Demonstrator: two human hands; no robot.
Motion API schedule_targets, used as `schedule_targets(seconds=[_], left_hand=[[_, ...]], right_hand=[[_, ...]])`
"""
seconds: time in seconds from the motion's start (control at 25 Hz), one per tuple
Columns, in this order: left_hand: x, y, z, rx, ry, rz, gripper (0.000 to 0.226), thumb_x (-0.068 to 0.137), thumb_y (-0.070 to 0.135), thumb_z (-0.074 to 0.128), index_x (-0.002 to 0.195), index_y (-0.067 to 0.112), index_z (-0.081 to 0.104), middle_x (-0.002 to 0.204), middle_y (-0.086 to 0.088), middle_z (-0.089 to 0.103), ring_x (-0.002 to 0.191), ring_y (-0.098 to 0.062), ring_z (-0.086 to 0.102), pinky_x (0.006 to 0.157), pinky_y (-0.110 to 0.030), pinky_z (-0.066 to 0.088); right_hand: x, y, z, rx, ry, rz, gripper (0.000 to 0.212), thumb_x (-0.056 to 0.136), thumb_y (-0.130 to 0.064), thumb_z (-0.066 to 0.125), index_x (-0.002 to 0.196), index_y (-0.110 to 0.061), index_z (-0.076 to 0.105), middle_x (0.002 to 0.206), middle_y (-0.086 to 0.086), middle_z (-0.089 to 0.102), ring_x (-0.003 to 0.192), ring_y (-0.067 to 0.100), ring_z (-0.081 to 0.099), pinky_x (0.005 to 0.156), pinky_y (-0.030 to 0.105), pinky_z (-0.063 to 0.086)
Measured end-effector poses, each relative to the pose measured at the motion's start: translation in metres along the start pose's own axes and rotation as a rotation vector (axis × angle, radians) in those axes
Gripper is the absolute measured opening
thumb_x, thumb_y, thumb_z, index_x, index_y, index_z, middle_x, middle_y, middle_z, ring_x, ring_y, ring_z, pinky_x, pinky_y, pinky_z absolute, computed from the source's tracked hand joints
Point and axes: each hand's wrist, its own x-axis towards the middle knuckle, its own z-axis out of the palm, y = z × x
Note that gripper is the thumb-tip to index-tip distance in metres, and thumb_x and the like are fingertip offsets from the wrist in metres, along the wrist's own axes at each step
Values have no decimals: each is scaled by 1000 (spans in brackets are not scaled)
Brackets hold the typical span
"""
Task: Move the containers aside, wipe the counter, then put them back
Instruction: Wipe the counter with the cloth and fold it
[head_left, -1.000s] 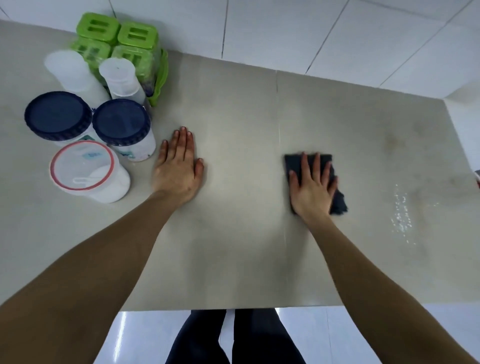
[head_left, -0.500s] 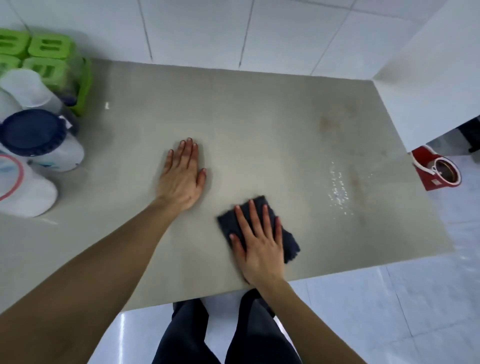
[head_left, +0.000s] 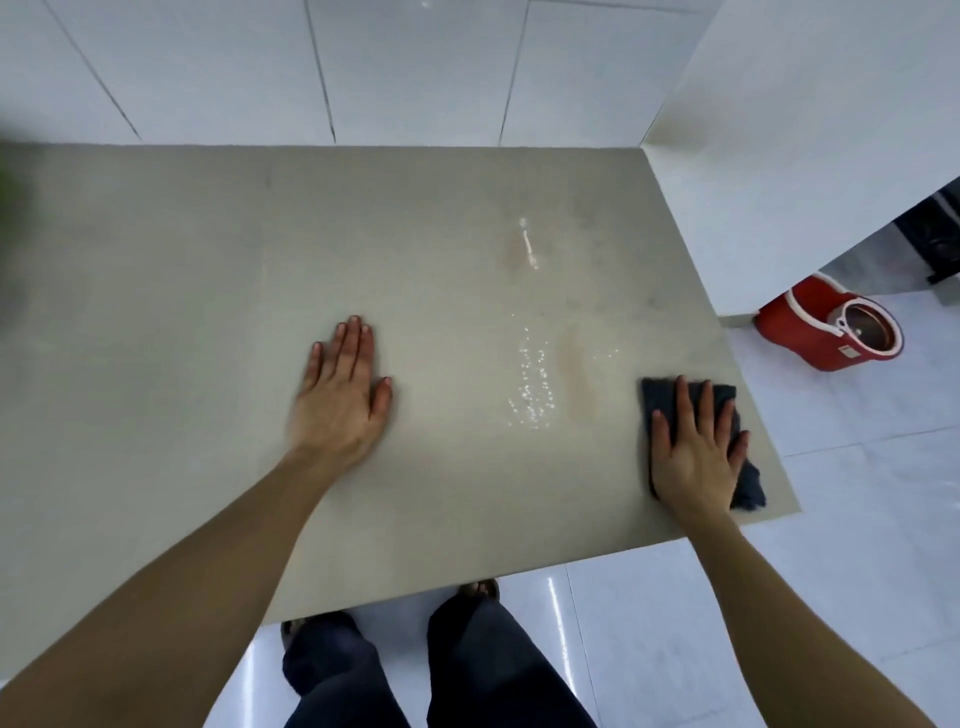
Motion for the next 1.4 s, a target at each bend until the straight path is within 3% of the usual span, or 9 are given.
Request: schedule_targets(seconds=[0.12,0.24,0.44,0.6,0.8,0.96,1.12,1.24,1.4], left_hand=[[0,2,0,3,14,5,69,93,45,11,153,10,3,162,-5,4,149,-16,-1,122,-38,1],[-1,4,0,-4,30,10,69,94,44,14,153,9,6,162,-6,6,149,-17,2,122,-38,2],[0,5,1,4,27,5,69,94,45,11,153,10,5,162,-5,4,149,-16,1,122,-37,1],[1,3,0,12,20,3,70,93,47,11,153,11,4,162,-5,5,149,-16,1,121,-35,0],[-1,5,-1,8,14,-1,70,93,48,9,153,12,1,162,-4,2,149,-14,-2,122,-36,0],[1,5,0,17,18,-3,69,94,47,9,153,11,1,162,-4,1,149,-15,-2,122,-38,2],[-1,4,0,16,9,-4,70,93,47,6,153,11,1,162,-5,1,149,-15,-2,122,-37,1],[-1,4,-2,22,0,-5,70,93,48,5,153,11,0,162,-5,0,149,-15,-3,122,-37,1],[0,4,-2,31,-5,-9,71,92,48,4,153,11,-1,162,-4,-1,149,-15,-4,122,-36,0]], right_hand=[[44,-26,-2,35,-1,98,61,98,-54,16,154,-33,3,164,1,-1,150,28,-7,119,55,-3],[65,-76,3,35,-24,27,62,99,-52,20,154,-31,4,164,3,-2,150,30,-8,118,55,-6],[21,-193,23,39,-108,-449,60,100,-47,22,154,-29,7,164,2,1,150,30,-7,119,54,-6],[-64,-176,29,16,-120,-801,57,99,-49,25,153,-33,16,163,-2,11,151,26,-1,120,52,0],[-4,-73,15,-40,-40,-537,60,95,-55,20,153,-39,11,163,-6,9,151,22,-1,121,50,2],[48,-101,10,16,-28,-237,61,98,-52,22,154,-34,6,164,1,2,150,29,-5,119,56,-2],[-10,-178,29,23,-61,-509,58,101,-46,23,154,-30,9,164,1,2,150,29,-4,120,50,-3],[-43,-169,29,124,-115,-767,53,101,-41,21,152,-26,27,161,-1,21,150,20,8,122,41,8],[-35,-149,9,625,-315,-689,43,104,-27,33,143,-16,44,151,2,41,147,16,24,121,31,16]])
